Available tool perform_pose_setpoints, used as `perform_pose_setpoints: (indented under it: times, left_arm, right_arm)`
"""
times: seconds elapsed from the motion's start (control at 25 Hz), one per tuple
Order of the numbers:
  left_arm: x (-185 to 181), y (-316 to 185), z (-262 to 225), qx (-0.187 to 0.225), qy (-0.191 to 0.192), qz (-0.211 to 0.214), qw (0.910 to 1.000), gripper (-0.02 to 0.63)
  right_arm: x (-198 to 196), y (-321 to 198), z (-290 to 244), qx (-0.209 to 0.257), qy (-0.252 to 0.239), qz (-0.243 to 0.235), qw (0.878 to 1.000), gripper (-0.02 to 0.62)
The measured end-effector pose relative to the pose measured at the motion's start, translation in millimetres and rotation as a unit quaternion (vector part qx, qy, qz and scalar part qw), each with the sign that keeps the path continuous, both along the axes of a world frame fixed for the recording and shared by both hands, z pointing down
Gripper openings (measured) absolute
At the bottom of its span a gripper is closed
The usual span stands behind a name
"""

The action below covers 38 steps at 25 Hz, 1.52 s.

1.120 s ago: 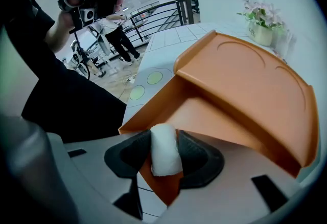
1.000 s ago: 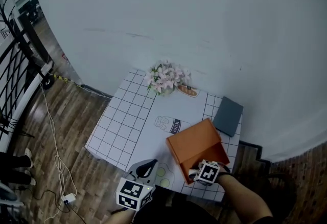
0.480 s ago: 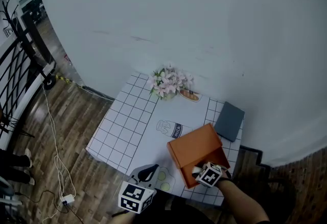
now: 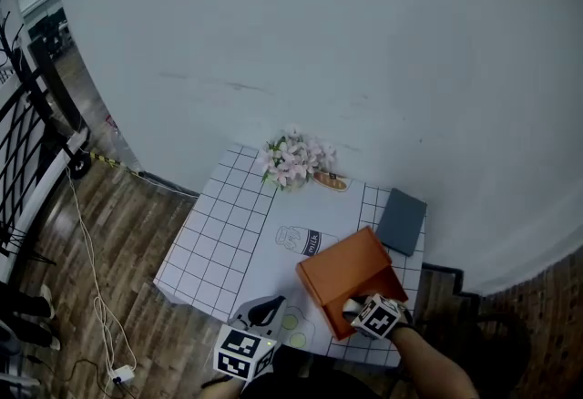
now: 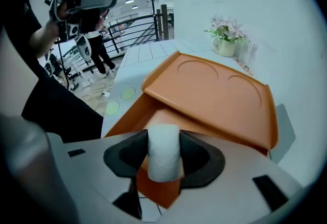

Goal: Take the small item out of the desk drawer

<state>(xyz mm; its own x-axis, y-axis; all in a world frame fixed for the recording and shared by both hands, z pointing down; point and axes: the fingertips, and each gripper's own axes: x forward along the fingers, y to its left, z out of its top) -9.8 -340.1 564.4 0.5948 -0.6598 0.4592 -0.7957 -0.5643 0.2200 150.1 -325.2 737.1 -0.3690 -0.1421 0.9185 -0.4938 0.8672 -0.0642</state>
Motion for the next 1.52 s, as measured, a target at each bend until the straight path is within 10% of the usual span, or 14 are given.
perform_pose_setpoints:
  times: [0.52, 1.16, 1.52]
  left_arm:
    - [20, -28, -49, 0.066, 0.015, 0.097, 0.993, 0.011]
    - [79, -28, -122, 0.115, 0.046, 0.075, 0.9895, 0.011]
    - [88, -2, -138, 0.123, 0.026, 0.041, 0.9912, 0.011]
  right_arm:
    - [21, -5, -110, 0.08, -0.118, 0.161, 0.977, 0.186]
    - [80, 11, -273, 0.247, -0.316, 0.209, 0.892, 0.181]
    - [110, 36, -349, 0.334, -0.405, 0.208, 0.825, 0.179]
